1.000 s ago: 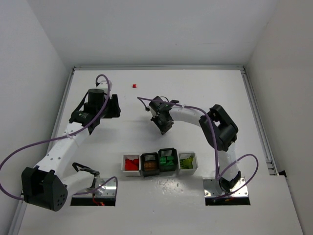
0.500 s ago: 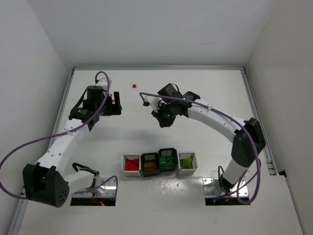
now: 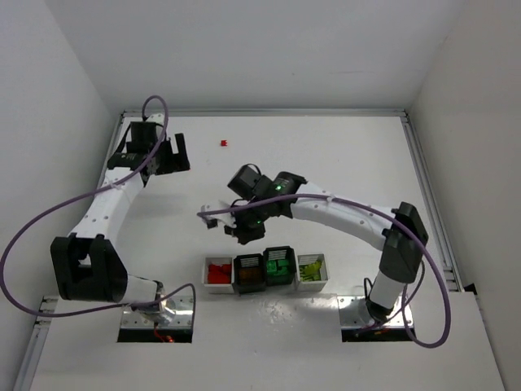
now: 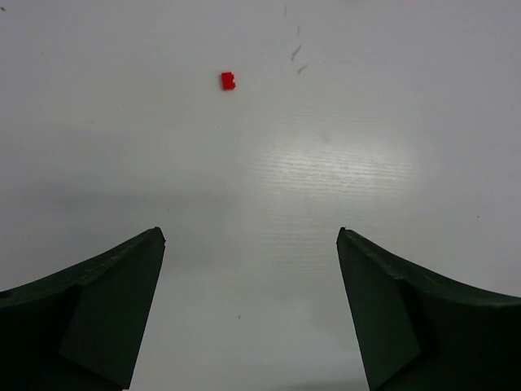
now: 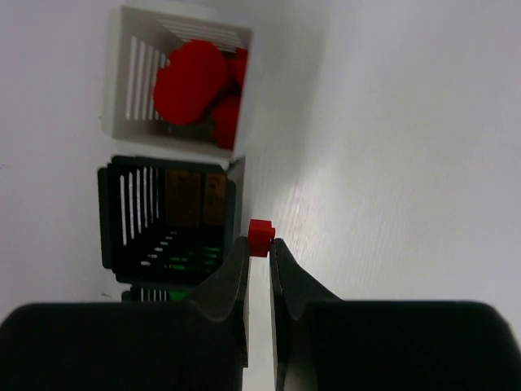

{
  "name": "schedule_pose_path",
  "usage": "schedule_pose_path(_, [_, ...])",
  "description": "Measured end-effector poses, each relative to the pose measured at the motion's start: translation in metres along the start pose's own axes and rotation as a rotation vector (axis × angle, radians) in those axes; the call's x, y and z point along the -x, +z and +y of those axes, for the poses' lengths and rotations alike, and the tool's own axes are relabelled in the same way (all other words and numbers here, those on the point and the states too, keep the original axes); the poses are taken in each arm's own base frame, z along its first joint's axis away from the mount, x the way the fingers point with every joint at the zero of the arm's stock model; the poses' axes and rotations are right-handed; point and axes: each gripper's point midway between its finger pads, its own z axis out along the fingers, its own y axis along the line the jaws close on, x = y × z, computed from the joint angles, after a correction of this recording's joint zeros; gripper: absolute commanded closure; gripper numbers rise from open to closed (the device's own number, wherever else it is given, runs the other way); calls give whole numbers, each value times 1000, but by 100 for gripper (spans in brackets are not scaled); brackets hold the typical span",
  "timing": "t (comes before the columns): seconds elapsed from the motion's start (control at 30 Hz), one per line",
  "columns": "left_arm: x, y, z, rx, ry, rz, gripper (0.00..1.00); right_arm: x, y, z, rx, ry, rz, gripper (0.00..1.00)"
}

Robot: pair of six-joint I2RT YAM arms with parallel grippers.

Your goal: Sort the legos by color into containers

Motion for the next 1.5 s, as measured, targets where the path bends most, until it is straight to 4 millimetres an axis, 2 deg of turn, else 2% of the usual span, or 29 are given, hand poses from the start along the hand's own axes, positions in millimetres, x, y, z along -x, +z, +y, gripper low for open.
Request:
schedule_pose_path(0.13, [-18,10,7,15,-9,76,7,22,20,16,56,-97,5,100])
schedule_pose_path(0.23, [-23,14,13,24,-21,98,6,35,34,26,85,-156,8,100])
schedule_pose_path(0.4, [-28,14,21,21,-45,116,6,41,48,47,127,-232,30,99])
schedule_pose_path(0.5, [-29,14,26,9,-67,124,4,42,51,57,143,-265,42,91])
schedule_pose_path(0.53, [-30,15,28,4,-75,129,4,42,52,59,149,-275,48,83])
schedule_pose_path(0.6, [-33,18,30,-3,-88,142,4,42,56,61,158,-286,57,76])
schedule_pose_path(0.63, [-34,20,31,-10,-94,152,4,43,58,60,159,-288,60,68])
schedule_pose_path(0.83, [-45,29,26,-69,-93,201,4,35,69,56,165,-293,98,43])
schedule_pose_path(0.9, [-46,28,22,-97,-83,204,5,34,70,54,155,-294,106,42])
schedule_pose_path(1.0, [-46,27,16,-137,-62,205,15,34,69,49,130,-293,115,48])
schedule_pose_path(1.13, [-43,32,15,-144,-52,191,28,40,68,28,18,-223,108,49])
schedule_pose_path(1.2, [-45,42,16,-123,-58,204,39,46,63,10,-72,-165,87,49])
schedule_pose_path(1.27, [-47,59,17,-104,-65,228,52,50,49,-15,-163,-82,53,49])
schedule_pose_path(1.3, [-49,69,17,-94,-70,246,54,50,40,-29,-206,-32,34,49])
schedule_pose_path(1.4, [-58,100,16,-64,-63,296,57,40,6,-81,-348,143,-23,47])
schedule_pose_path(1.5, [-65,122,13,-30,-46,325,57,15,-27,-131,-465,315,-59,46])
